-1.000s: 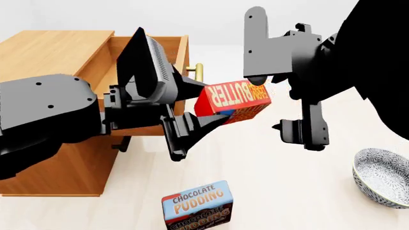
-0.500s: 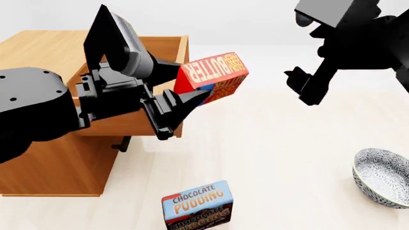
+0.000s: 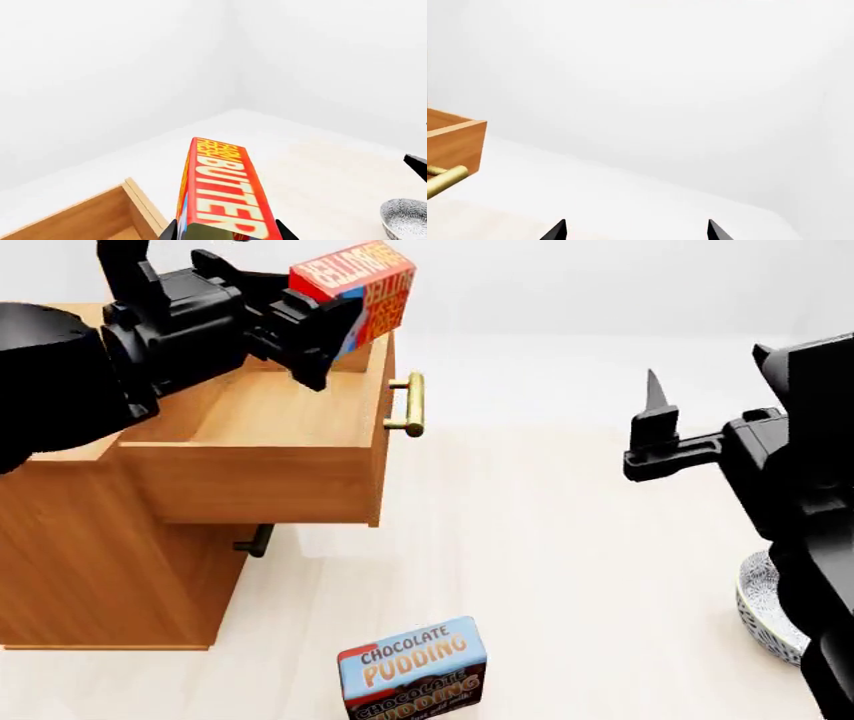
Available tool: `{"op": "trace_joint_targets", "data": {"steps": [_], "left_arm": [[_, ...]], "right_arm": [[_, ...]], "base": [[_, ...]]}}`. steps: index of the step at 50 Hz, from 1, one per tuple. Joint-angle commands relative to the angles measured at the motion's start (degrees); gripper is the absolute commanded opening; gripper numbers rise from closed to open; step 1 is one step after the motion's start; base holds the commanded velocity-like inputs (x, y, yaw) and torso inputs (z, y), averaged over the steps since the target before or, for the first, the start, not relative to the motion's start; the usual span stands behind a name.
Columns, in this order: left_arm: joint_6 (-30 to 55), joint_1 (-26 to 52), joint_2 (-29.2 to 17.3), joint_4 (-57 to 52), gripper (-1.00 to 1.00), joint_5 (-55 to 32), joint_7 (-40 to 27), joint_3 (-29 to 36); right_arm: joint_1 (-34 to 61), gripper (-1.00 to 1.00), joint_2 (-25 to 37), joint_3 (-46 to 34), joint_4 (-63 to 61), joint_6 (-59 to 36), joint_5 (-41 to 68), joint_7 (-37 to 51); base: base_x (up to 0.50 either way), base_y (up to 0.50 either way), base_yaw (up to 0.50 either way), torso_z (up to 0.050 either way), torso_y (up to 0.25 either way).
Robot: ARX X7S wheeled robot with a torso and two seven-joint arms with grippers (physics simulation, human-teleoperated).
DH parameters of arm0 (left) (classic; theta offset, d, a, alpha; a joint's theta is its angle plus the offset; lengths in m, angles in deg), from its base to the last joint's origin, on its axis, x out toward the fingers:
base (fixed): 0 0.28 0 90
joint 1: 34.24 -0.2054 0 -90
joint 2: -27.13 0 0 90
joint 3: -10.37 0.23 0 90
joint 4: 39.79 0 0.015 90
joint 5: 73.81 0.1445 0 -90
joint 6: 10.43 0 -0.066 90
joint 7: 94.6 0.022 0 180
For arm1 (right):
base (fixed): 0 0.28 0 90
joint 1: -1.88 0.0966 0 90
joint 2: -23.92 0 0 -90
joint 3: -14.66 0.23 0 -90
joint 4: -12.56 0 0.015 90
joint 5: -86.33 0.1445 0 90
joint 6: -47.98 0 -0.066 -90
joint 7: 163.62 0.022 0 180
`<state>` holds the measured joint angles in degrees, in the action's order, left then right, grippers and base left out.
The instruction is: Put the butter at the back in the top drawer of the cabinet and close it.
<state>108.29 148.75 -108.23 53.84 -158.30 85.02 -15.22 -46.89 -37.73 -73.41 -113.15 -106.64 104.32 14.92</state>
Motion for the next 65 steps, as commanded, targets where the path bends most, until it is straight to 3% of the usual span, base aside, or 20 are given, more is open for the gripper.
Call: {"op": "trace_joint_targets", "data": {"steps": [1, 14, 27, 36, 48, 65], "left_arm": [[0.85, 4.37, 6.98, 16.06, -1.0, 1.96, -1.1, -0.9], [-2.77, 5.58, 18.37, 40.73, -1.0, 8.07, 7.24, 2.03], [-8.47, 7.14, 31.78, 70.02, -1.0, 12.72, 20.1, 4.21], [-7.26, 5.49, 32.7, 71.32, -1.0, 15.23, 20.55, 1.39], [-2.46, 3.56, 33.66, 71.35, -1.0, 25.32, 21.54, -9.85], [4.41, 1.6, 36.44, 71.35, -1.0, 56.09, 23.31, -37.59]], "right_arm": [[-13.83, 1.0, -2.75, 10.55, -7.46, 6.64, -0.66, 4.62], [-15.67, 1.0, -2.08, 11.72, -9.99, 6.69, 0.42, 3.76], [-16.16, 1.0, -1.85, 12.09, -10.67, 7.0, 0.81, 3.7], [-16.75, 1.0, -1.72, 12.81, -11.19, 7.22, 1.04, 3.74], [-17.05, 1.0, -1.64, 13.44, -10.24, 7.49, 1.53, 3.45], [-17.5, 1.0, -1.51, 14.42, -10.34, 7.65, 1.9, 3.69]], "base": [[0.0, 0.0, 0.0, 0.0, 0.0], [0.0, 0.0, 0.0, 0.0, 0.002], [0.0, 0.0, 0.0, 0.001, 0.002], [0.0, 0.0, 0.0, 0.0, 0.001], [0.0, 0.0, 0.0, 0.001, 0.001], [0.0, 0.0, 0.0, 0.0, 0.001]]}}
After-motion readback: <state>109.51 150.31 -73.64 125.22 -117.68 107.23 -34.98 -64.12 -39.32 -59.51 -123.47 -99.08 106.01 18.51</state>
